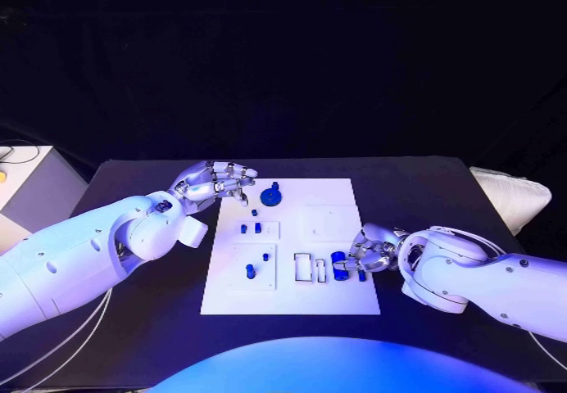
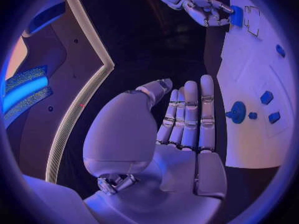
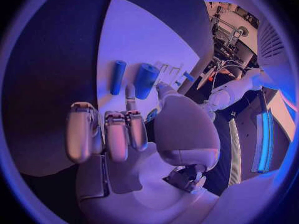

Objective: Assemble the parts on the task board

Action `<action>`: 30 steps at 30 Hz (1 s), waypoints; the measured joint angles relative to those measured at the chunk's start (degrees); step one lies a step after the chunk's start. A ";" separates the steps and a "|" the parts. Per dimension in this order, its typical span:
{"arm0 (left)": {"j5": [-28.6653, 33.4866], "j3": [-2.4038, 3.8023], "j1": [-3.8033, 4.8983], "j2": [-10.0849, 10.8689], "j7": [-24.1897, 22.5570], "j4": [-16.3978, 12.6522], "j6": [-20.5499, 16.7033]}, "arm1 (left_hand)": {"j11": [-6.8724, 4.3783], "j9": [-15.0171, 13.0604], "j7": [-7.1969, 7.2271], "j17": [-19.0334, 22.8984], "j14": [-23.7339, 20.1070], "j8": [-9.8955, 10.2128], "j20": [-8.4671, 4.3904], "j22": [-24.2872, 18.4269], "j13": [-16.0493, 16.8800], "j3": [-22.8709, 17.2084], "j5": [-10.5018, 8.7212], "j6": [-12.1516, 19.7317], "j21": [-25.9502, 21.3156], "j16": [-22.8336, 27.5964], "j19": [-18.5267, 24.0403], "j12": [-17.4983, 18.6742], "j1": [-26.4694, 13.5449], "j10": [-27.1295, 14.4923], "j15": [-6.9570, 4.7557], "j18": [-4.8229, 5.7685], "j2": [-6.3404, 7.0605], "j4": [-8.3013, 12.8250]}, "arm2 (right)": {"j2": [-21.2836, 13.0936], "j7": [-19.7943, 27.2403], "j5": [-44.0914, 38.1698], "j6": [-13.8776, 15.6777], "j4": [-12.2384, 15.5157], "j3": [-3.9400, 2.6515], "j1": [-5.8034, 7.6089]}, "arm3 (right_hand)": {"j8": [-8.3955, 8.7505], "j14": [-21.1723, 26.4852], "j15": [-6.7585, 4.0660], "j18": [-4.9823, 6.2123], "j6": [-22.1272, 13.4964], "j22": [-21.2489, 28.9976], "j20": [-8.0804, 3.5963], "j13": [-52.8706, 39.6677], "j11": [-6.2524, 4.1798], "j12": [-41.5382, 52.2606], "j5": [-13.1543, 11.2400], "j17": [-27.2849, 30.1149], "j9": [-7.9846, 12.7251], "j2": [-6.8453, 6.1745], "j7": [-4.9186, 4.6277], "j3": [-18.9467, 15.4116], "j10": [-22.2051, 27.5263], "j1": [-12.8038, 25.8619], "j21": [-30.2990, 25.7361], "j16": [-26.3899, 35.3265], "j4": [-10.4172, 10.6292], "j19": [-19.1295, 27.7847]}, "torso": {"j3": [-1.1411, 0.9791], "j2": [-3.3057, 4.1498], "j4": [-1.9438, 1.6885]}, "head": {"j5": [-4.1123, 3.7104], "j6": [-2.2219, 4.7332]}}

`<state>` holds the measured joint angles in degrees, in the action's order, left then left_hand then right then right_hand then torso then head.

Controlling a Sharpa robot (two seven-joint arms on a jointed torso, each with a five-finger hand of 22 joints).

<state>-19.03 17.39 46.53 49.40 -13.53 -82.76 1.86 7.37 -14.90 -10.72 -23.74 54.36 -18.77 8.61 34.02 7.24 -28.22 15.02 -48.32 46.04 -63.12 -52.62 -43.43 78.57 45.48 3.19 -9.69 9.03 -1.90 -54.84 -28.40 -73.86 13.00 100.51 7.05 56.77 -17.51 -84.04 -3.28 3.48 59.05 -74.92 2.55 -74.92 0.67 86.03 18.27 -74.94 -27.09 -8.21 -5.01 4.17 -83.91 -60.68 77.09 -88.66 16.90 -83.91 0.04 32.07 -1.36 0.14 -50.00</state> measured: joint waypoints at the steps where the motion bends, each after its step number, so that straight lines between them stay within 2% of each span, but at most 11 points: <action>1: 0.00 0.00 0.00 0.00 0.00 0.00 0.00 | 0.00 0.00 0.00 0.00 0.00 0.00 0.00 0.00 0.00 0.00 0.00 0.00 0.00 0.00 0.00 0.00 0.00 0.00 0.00 0.00 0.00 0.00 | 0.18 -0.06 -0.11 -0.01 -0.09 0.00 -0.04 | 0.00 0.00 0.00 0.01 0.00 0.00 0.00 0.00 0.00 0.00 0.15 0.00 0.00 0.00 0.00 -0.06 0.00 0.00 0.00 0.00 -0.06 0.00 | 0.01 0.00 0.00 | 0.01 0.00; 10: 0.01 0.00 -0.01 0.02 0.04 -0.04 0.04 | 0.00 0.00 0.00 0.00 0.00 0.00 0.00 -0.07 0.00 0.17 0.00 0.00 0.00 0.00 0.00 0.00 0.00 0.00 0.00 0.00 0.00 -0.17 | 1.72 -0.43 -0.65 -0.10 -1.20 -0.02 -0.67 | -0.02 0.00 0.00 0.01 0.00 0.01 0.00 0.00 0.00 0.00 0.15 0.00 -0.20 0.16 0.00 -0.06 0.00 0.16 0.00 0.00 -0.05 0.00 | 0.01 0.00 0.00 | 0.14 0.00; 11: 0.01 0.00 -0.01 0.02 0.04 -0.04 0.05 | 0.00 0.00 0.00 0.00 0.00 0.00 0.00 -0.07 0.00 0.17 0.00 0.00 0.00 0.00 0.00 0.00 0.00 0.00 0.00 0.00 0.00 -0.17 | 1.90 -0.44 -0.70 -0.10 -1.36 -0.06 -0.74 | -0.09 0.00 0.00 -0.46 0.02 0.01 0.00 0.01 0.00 0.00 0.15 0.00 -0.26 0.29 0.01 -0.06 0.00 0.29 0.00 0.00 -0.05 0.00 | 0.01 0.00 0.00 | 0.15 0.00; 15: 0.01 0.00 -0.01 0.01 0.07 -0.04 0.08 | 0.00 0.00 0.00 0.00 0.00 0.00 0.00 -0.07 0.00 0.17 0.00 0.00 0.00 0.00 0.00 0.00 0.00 0.00 0.00 0.00 0.00 -0.17 | 2.42 -0.45 -0.86 -0.14 -1.97 -0.16 -0.91 | -0.71 0.00 0.00 -0.86 0.15 0.01 0.00 0.01 0.00 0.00 0.38 0.01 -0.44 0.29 0.10 -0.25 0.00 0.29 0.00 0.00 -0.24 0.00 | 0.00 -0.01 0.01 | 0.16 0.00; 18: 0.02 0.00 -0.02 0.02 0.09 -0.05 0.12 | 0.00 0.00 0.00 0.00 0.00 0.00 0.00 -0.07 0.00 0.17 0.00 0.00 0.00 0.00 0.00 0.00 0.00 0.00 0.00 0.00 0.00 -0.17 | 2.71 -0.45 -0.95 -0.16 -2.38 -0.19 -0.97 | -0.87 0.00 0.00 -0.86 0.22 0.02 0.01 0.01 0.00 0.00 1.58 0.01 -0.55 0.90 0.29 -0.70 0.00 -0.49 0.00 0.00 -0.22 0.00 | 0.03 -0.01 0.01 | 0.17 0.00; 21: 0.02 0.00 -0.02 0.02 0.10 -0.05 0.15 | 0.00 0.00 0.00 0.00 0.00 0.00 0.00 -0.07 0.00 0.16 0.00 0.00 0.00 0.00 0.00 0.00 0.00 0.00 0.00 0.00 0.00 -0.17 | 2.96 -0.45 -0.98 -0.18 -2.61 -0.23 -1.00 | -0.88 0.00 0.00 -0.86 -0.05 0.02 0.01 0.01 0.00 0.00 2.59 0.01 -0.59 0.65 0.37 -0.70 0.00 -1.96 0.23 0.00 -0.23 0.00 | 0.04 -0.02 0.01 | 0.19 0.00; 30: 0.02 0.01 -0.02 0.01 0.17 -0.07 0.28 | 0.00 0.07 0.00 0.00 0.00 0.00 0.00 -0.14 -0.06 0.16 0.00 0.00 0.00 0.00 0.00 0.00 0.00 0.00 0.00 0.00 0.00 -0.16 | 3.56 -0.31 -0.99 -0.15 -3.04 -0.31 -1.01 | -1.11 0.00 0.00 -0.87 -0.52 -0.03 0.01 -0.03 0.00 -0.22 8.27 0.01 -0.61 -0.11 0.13 -0.61 0.01 -5.90 0.42 0.01 -0.34 0.00 | 0.08 -0.04 0.02 | 0.18 0.00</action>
<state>-19.01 17.40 46.51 49.41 -13.37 -82.83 2.14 7.37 -14.83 -10.72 -23.73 54.35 -18.77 8.61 33.88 7.17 -28.06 15.02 -48.32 46.05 -63.12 -52.62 -43.43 78.57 45.48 3.19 -9.69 9.03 -2.06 -51.28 -28.71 -74.85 12.85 97.46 6.75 55.76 -18.62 -84.03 -3.27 2.61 58.53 -74.95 2.56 -74.95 0.68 85.81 26.55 -74.93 -27.69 -8.32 -4.88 3.55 -83.90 -66.58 77.51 -88.65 16.56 -83.90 0.12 32.03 -1.35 0.32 -50.00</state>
